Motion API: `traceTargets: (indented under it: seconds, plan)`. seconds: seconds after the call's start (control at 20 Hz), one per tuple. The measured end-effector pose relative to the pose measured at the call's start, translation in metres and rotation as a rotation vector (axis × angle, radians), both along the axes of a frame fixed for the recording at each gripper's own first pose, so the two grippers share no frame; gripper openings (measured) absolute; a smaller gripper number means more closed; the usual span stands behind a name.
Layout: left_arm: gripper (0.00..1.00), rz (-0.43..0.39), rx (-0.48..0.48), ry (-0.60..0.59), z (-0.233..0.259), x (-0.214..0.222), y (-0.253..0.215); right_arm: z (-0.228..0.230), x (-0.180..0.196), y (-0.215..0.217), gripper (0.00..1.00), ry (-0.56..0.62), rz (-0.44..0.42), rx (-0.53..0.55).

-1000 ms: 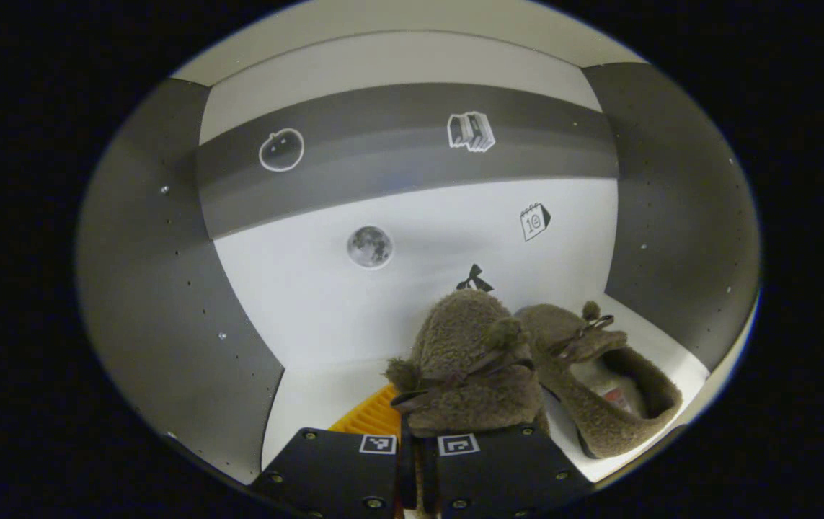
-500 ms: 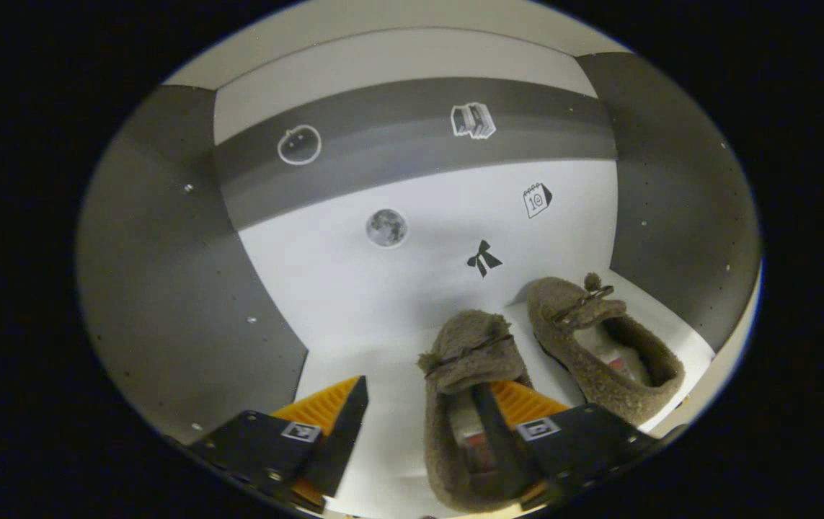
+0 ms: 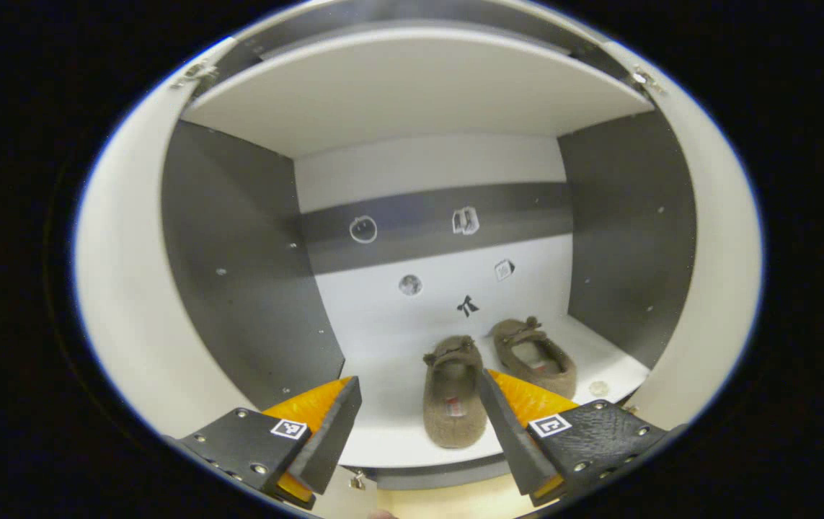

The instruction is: Grab one shoe with the right hand and put it into the shoe cabinet, grab the other shoe with the left hand and put it into the shoe cabinet; then close the right door with the right hand and the left door with the left hand.

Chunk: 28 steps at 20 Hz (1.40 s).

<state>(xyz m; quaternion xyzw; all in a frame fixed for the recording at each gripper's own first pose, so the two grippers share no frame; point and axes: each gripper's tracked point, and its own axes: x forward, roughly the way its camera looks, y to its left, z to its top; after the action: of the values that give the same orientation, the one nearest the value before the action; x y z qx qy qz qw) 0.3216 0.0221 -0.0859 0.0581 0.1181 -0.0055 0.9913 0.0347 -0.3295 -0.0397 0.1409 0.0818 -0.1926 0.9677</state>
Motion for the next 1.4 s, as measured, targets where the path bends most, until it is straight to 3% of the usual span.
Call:
traceTargets:
  seconds: [0.1,0.35,0.45,0.6,0.7,0.8,0.85,0.95,1.0,1.1,1.2,1.25,1.35,1.4]
  plan:
    - [1.00,0.008,-0.028,-0.056,0.011,-0.031,-0.006,0.019,0.020,0.007,0.93,-0.018,0.075,-0.031]
    - [1.00,0.124,-0.074,-0.218,0.032,-0.108,0.010,0.071,0.058,0.032,0.93,-0.076,0.241,-0.103]
    - [1.00,0.151,-0.083,-0.248,0.025,-0.131,0.017,0.090,0.064,0.046,0.98,-0.089,0.293,-0.128]
    - [1.00,0.203,-0.042,-0.245,0.006,-0.160,0.031,0.121,0.064,0.068,0.98,-0.115,0.343,-0.155]
    - [0.95,0.208,-0.071,-0.203,-0.007,-0.177,0.031,0.143,0.060,0.085,0.98,-0.152,0.369,-0.167]
    - [1.00,0.206,-0.117,-0.178,-0.020,-0.194,0.026,0.157,0.056,0.100,0.98,-0.182,0.385,-0.179]
    - [0.95,0.203,-0.131,-0.175,-0.023,-0.199,0.026,0.161,0.054,0.107,0.98,-0.189,0.388,-0.186]
    - [0.95,0.192,-0.141,-0.170,-0.025,-0.202,0.026,0.162,0.047,0.122,0.98,-0.187,0.396,-0.206]
    - [1.00,0.182,-0.143,-0.166,-0.026,-0.203,0.026,0.160,0.045,0.130,0.98,-0.182,0.404,-0.213]
    - [0.95,0.151,-0.156,-0.159,-0.026,-0.202,0.023,0.158,0.039,0.127,0.89,-0.166,0.341,-0.239]
    - [1.00,0.101,-0.216,-0.127,-0.034,-0.206,0.017,0.165,0.034,0.132,0.89,-0.179,0.317,-0.286]
    - [0.95,0.091,-0.243,-0.121,-0.036,-0.208,0.016,0.168,0.032,0.136,0.89,-0.186,0.308,-0.317]
    - [0.95,0.071,-0.276,-0.127,-0.036,-0.208,0.013,0.168,0.028,0.135,0.89,-0.190,0.278,-0.336]
    - [0.95,0.064,-0.277,-0.133,-0.036,-0.207,0.013,0.167,0.027,0.138,0.95,-0.192,0.269,-0.320]
